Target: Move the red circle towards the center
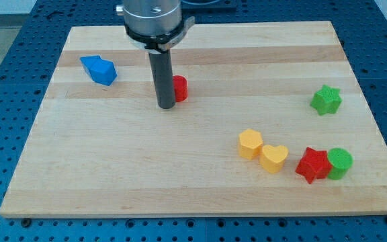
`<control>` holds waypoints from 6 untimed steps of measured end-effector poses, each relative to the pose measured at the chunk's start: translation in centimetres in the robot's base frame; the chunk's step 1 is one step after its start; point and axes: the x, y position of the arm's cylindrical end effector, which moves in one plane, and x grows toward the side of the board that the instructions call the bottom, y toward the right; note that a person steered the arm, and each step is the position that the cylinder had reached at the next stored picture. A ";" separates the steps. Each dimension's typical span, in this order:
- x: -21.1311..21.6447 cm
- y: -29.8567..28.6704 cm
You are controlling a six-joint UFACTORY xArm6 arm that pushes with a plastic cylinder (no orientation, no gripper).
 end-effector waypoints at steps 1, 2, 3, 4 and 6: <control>-0.6 -1.4; -1.2 -3.1; -1.9 -4.6; -2.1 -5.3; -0.7 3.8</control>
